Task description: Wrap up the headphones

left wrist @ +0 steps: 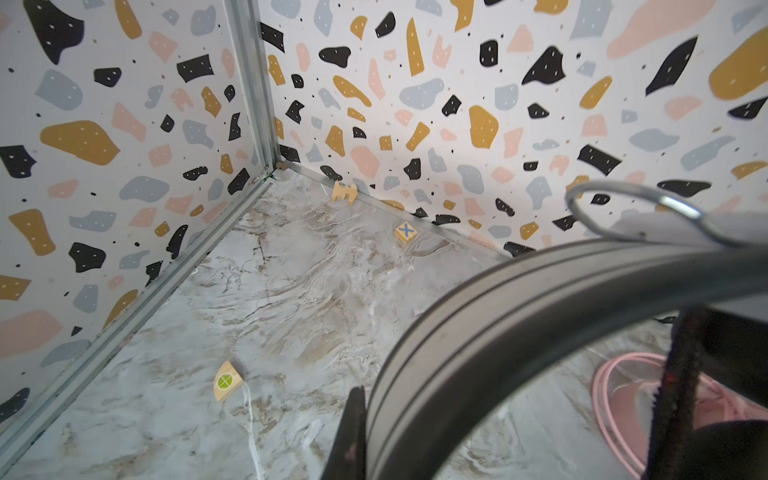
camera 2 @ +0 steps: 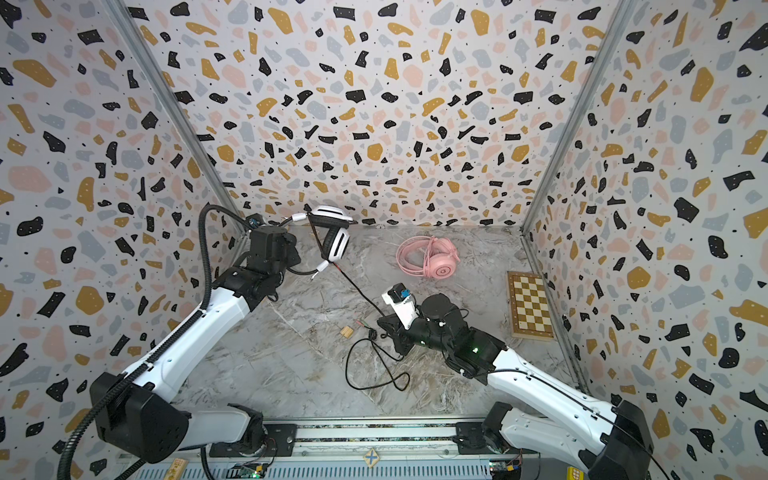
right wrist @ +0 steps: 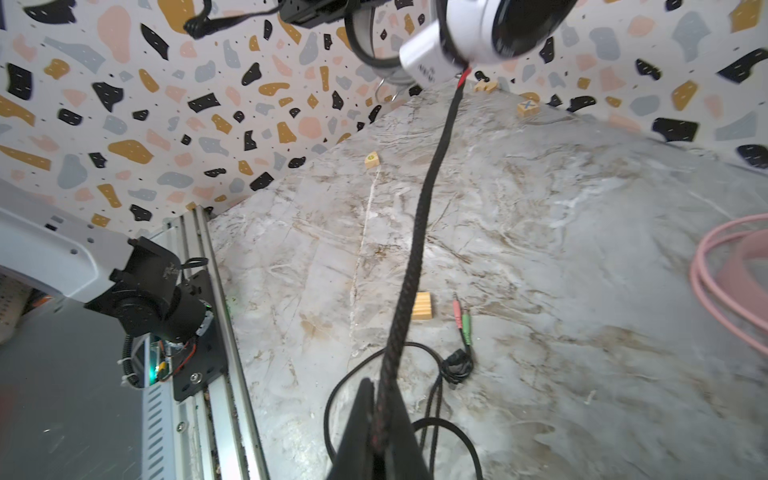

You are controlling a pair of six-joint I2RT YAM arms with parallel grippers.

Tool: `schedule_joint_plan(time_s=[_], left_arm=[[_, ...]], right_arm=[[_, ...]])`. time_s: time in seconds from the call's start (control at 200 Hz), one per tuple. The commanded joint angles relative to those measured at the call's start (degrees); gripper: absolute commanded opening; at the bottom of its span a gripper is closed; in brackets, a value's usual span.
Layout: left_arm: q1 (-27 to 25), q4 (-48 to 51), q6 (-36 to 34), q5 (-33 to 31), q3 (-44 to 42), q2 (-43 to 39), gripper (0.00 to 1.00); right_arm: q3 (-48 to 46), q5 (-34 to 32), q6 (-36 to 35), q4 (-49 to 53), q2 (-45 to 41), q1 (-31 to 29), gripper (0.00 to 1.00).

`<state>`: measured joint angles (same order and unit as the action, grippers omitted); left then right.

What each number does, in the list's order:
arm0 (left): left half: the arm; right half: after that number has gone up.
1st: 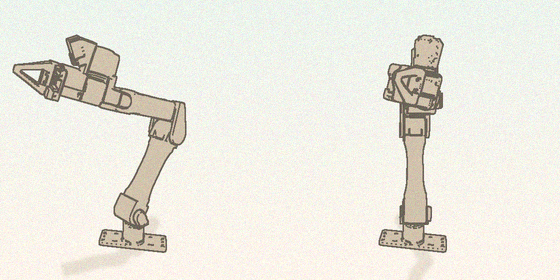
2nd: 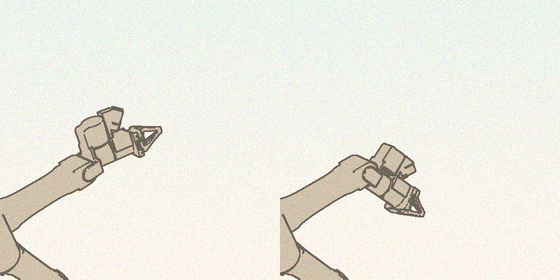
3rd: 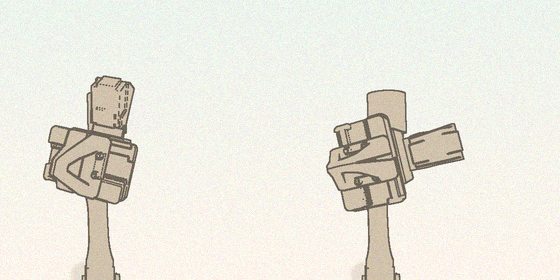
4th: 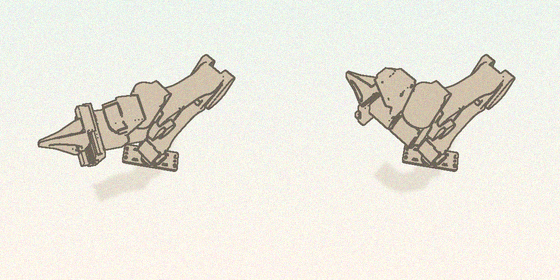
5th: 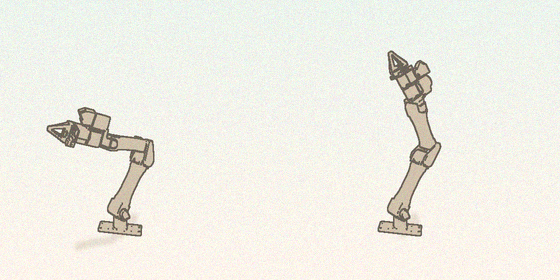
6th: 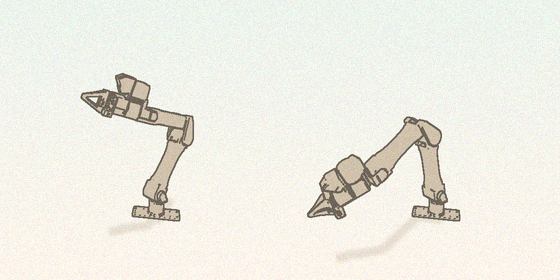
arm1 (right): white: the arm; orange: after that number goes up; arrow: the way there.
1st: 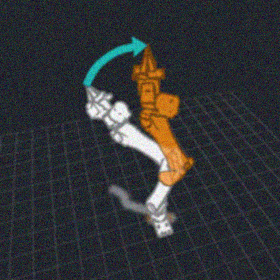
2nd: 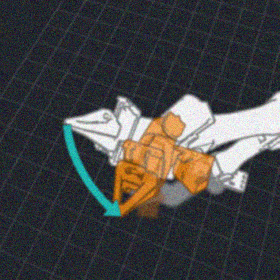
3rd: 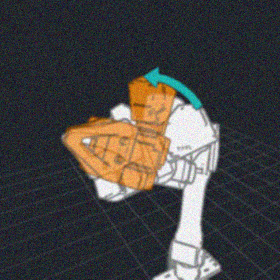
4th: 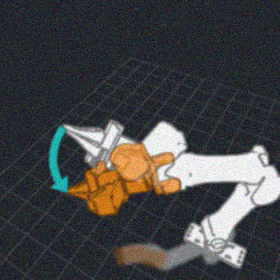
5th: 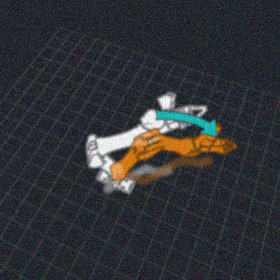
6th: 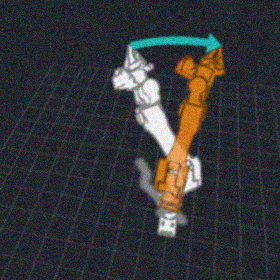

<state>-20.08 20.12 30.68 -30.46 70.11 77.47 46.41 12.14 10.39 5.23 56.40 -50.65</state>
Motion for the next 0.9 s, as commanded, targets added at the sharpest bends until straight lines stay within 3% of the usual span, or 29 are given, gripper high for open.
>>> schedule_joint_plan(time_s=[0.0, 0.105, 0.185, 0.31, 0.435, 0.891], left_arm=[[-2.9, -2.6, -5.6, -3.5, 0.6, 1.6, 0.00], [-5.5, 1.8, -10.6, -5.5, 2.2, 4.7, 0.00], [-6.4, 4.7, -13.4, -3.1, 3.7, 6.0, 0.00], [-6.6, 9.2, -20.3, 11.3, 5.9, 7.5, 0.00], [-7.1, 13.1, -24.4, 20.4, 7.1, 7.9, 0.00], [-9.7, 21.0, -32.4, 36.0, 3.3, 1.0, 0.00]], right_arm=[[6.1, -6.9, -4.8, 5.0, -1.3, -0.3, 0.02], [9.4, -12.5, -8.0, 4.2, -2.6, -0.3, 0.02], [11.4, -16.5, -10.1, 2.8, -3.4, -0.3, 0.02], [15.1, -20.7, -13.8, 1.5, -2.0, -0.3, 0.02], [18.7, -22.4, -18.1, -0.2, 0.5, 0.0, 0.03], [26.8, -13.3, -19.9, 3.2, 10.5, 10.9, 0.05]])
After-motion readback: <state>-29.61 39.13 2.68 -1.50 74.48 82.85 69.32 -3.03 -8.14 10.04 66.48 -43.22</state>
